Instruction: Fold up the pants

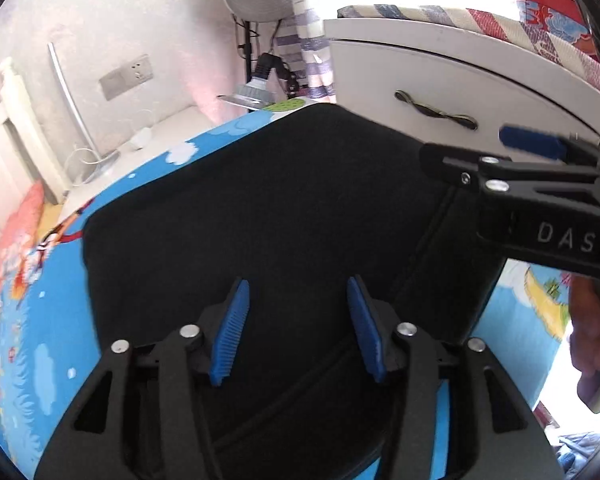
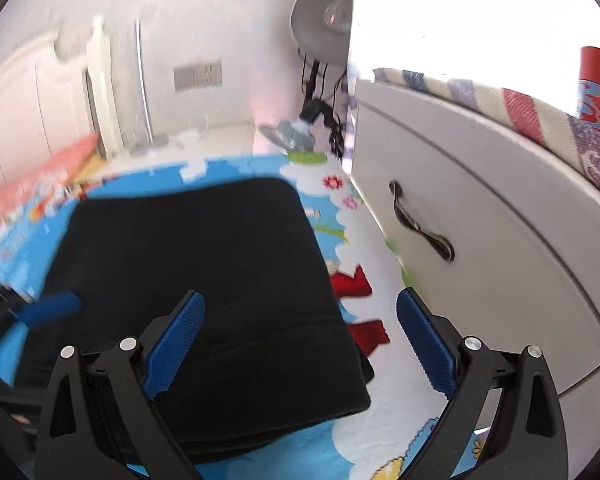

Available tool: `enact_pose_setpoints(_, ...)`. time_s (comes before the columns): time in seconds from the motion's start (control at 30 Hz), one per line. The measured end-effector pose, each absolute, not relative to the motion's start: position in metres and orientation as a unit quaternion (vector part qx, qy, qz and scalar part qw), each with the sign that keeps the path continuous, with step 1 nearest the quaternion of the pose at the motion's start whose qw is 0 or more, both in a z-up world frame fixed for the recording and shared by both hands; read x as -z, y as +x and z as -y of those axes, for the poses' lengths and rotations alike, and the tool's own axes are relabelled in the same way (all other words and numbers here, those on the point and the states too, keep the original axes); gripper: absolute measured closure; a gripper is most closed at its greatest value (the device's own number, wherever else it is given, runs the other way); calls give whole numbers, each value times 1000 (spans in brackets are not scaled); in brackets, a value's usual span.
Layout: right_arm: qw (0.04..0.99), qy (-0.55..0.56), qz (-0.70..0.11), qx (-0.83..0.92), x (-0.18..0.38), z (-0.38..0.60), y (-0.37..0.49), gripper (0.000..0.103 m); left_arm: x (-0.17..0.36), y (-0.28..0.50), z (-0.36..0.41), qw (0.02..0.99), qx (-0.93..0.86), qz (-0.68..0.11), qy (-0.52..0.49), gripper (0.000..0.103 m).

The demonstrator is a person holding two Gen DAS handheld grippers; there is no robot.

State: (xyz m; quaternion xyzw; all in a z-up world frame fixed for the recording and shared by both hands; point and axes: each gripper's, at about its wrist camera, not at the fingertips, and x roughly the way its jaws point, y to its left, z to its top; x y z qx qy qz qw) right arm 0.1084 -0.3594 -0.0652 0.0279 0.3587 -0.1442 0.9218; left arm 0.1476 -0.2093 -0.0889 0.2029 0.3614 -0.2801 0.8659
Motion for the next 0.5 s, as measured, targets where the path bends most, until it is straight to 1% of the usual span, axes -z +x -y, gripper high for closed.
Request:
enact_pose_setpoints(0.03,911,25,-381,156,74,362,111,10,88,148,206,867,276,-361,203,41)
enact_pose_setpoints(0.13,901,75,-401,149,82,377,107,9,84,155,181,872,260,-378,170,36)
enact_pose_setpoints(0.23,901,44,-400,164,77,367,102,9,76,160,160,887,230,-370,151,36)
enact_pose_setpoints(0.33,898,43,-402,176,80,364,100,8,58,174,153,901,216,-355,129,37)
enact_pose_setpoints(0.43,894,50,-407,179,81,365,99,8,46,199,175,900,234,-342,133,36)
enact_pose_setpoints(0.5,893,46,-409,181,81,364,100,8,49,224,198,888,250,-363,129,36)
